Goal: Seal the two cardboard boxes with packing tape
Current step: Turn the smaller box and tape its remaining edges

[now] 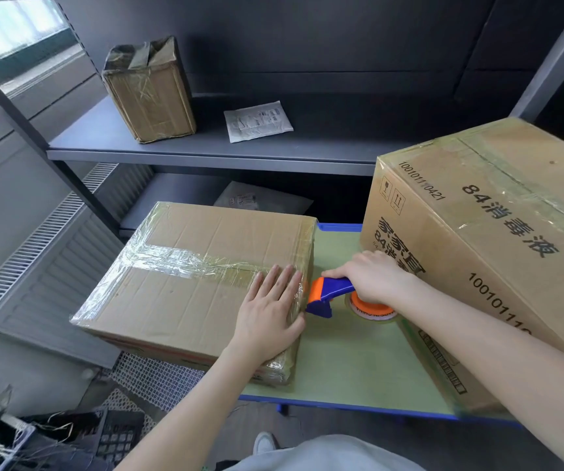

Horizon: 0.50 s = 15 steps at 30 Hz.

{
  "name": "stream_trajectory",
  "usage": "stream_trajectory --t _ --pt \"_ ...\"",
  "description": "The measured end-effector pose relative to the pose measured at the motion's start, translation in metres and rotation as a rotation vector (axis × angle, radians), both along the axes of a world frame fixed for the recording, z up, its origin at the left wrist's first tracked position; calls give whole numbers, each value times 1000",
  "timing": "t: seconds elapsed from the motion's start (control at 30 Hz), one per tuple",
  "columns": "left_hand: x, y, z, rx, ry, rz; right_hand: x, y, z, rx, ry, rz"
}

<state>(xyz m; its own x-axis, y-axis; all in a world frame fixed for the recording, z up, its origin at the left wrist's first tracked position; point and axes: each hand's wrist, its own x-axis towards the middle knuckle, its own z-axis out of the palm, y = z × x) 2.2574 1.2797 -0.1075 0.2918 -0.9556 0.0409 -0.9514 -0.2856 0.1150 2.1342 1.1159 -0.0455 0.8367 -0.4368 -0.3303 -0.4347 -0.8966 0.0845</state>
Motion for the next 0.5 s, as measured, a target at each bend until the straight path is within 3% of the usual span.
stream_trajectory --t 0.2,0.33,0.5 --pt "2 0 1 6 17 -3 9 -7 -3 -17 42 20" --pt "3 1 1 12 16 -13 2 -4 -15 -73 240 20" --pt "-9 -14 7 -18 13 84 -6 -13 -11 25 173 -52"
